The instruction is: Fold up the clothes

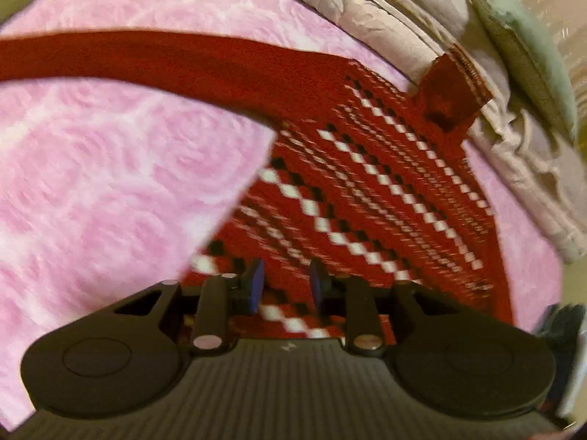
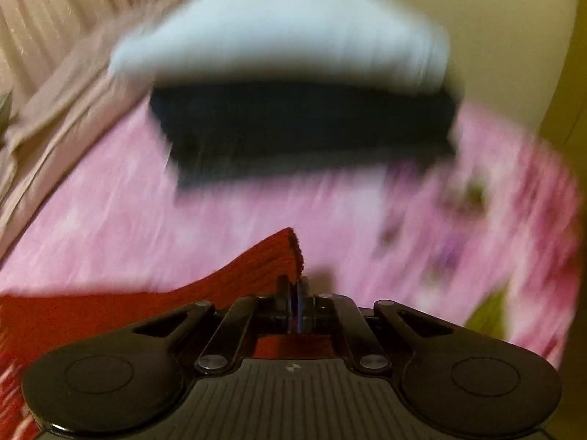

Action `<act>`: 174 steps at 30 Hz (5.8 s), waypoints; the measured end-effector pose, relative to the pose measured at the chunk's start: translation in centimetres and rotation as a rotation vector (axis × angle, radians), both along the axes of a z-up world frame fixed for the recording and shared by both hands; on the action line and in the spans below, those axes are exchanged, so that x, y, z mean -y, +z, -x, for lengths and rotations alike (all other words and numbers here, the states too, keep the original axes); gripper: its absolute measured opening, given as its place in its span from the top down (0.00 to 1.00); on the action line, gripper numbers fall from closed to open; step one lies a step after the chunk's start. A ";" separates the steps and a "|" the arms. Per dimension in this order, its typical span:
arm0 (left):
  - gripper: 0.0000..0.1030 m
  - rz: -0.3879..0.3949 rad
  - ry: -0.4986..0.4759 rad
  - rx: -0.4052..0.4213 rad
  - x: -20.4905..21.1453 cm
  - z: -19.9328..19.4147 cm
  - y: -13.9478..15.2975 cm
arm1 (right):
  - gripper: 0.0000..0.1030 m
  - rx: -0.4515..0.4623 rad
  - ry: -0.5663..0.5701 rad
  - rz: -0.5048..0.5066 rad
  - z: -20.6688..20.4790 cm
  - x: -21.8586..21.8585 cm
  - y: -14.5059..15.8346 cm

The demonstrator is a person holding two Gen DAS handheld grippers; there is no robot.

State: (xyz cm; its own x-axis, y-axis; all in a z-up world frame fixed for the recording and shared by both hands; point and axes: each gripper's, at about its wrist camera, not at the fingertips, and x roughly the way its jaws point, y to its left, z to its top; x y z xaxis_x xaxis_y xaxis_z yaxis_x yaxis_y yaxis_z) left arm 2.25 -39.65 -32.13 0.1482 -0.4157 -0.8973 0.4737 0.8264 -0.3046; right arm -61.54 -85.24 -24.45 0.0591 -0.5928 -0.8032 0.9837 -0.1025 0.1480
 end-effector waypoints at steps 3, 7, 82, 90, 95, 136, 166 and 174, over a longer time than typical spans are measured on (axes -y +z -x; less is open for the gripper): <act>0.71 -0.088 -0.037 0.058 -1.3 -0.3 -0.8 | 0.98 -0.064 -0.013 -0.037 0.9 2.7 -0.6; 0.69 -0.135 -0.041 0.060 -4.5 -0.5 -1.7 | 0.98 -0.113 -0.011 -0.167 0.6 3.1 -3.0; 0.60 0.143 -0.506 0.224 21.0 -17.7 -6.3 | 0.62 0.108 0.944 -0.077 -43.7 2.4 -12.2; 0.60 0.181 -0.470 0.197 22.1 -18.5 -6.0 | 0.96 0.041 0.697 -0.081 -44.6 6.1 -11.8; 0.53 0.351 -0.462 0.119 25.9 -18.3 -2.1 | 0.11 0.330 0.735 -0.073 -47.6 7.3 -7.2; 0.89 0.253 -0.438 0.153 22.3 -11.8 -4.8 | 0.73 0.082 0.886 -0.033 -41.9 -1.5 -7.8; 0.89 0.139 -0.419 0.174 20.3 -8.5 -8.3 | 0.28 0.053 0.815 0.085 -41.2 3.3 -10.8; 0.89 0.093 -0.513 0.199 19.0 -6.6 -8.6 | 0.66 0.060 1.076 -0.055 -37.7 -3.7 -13.0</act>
State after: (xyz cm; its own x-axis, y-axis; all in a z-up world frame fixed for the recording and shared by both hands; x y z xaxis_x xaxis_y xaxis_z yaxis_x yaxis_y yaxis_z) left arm 8.88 -58.65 -40.76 0.0685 -0.5549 -0.8291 0.8641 0.4484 -0.2287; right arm -23.84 -81.56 -37.45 0.5677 -0.1698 -0.8056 0.5530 0.8035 0.2203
